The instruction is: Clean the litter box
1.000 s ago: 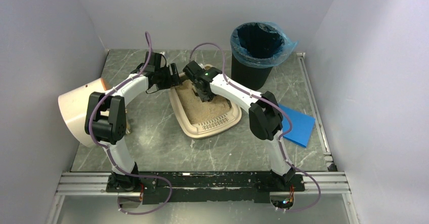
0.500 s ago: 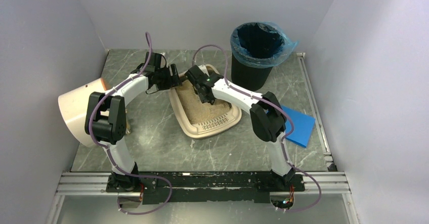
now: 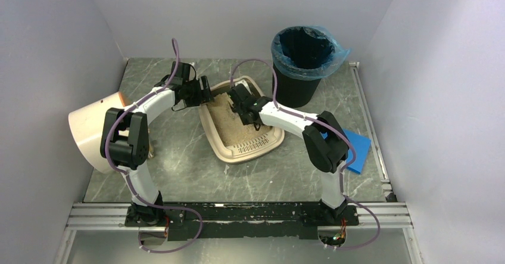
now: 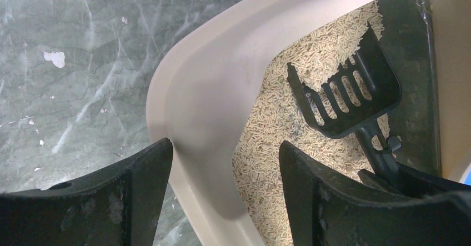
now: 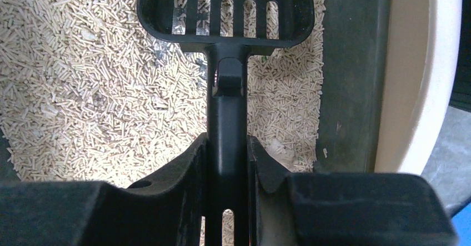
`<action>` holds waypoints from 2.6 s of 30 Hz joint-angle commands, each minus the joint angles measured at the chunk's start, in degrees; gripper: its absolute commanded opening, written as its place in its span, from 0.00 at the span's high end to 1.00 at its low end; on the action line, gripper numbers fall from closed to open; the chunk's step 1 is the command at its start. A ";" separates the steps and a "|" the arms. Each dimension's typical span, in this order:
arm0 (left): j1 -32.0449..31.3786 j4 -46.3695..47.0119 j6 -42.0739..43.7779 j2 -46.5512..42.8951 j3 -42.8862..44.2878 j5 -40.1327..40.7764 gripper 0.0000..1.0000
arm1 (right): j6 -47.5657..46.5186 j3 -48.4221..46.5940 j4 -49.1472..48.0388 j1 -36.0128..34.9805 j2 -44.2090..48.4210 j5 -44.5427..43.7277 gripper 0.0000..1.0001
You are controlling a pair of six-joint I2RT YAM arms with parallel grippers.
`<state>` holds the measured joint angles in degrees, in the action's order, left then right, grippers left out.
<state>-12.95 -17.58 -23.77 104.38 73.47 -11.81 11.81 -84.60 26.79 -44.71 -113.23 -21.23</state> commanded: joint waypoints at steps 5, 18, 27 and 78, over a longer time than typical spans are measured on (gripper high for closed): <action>0.38 -0.61 0.42 0.43 1.89 -1.06 0.25 | -5.58 6.28 -10.07 0.23 4.41 0.26 1.00; 0.38 -0.43 0.16 -0.19 2.11 -1.40 0.25 | -11.30 15.86 -22.29 0.21 8.30 1.15 1.00; 0.38 -0.68 0.13 -0.13 2.05 -1.71 0.25 | -14.88 22.30 -29.89 0.09 12.45 2.37 1.00; 2.19 1.27 -6.30 -18.51 -2.73 -5.68 0.15 | -7.95 46.73 -40.53 -7.86 40.62 1.87 1.00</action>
<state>-11.86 -17.10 -29.89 87.31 71.26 -17.98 1.45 -38.52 -10.20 -53.56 -74.48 -22.33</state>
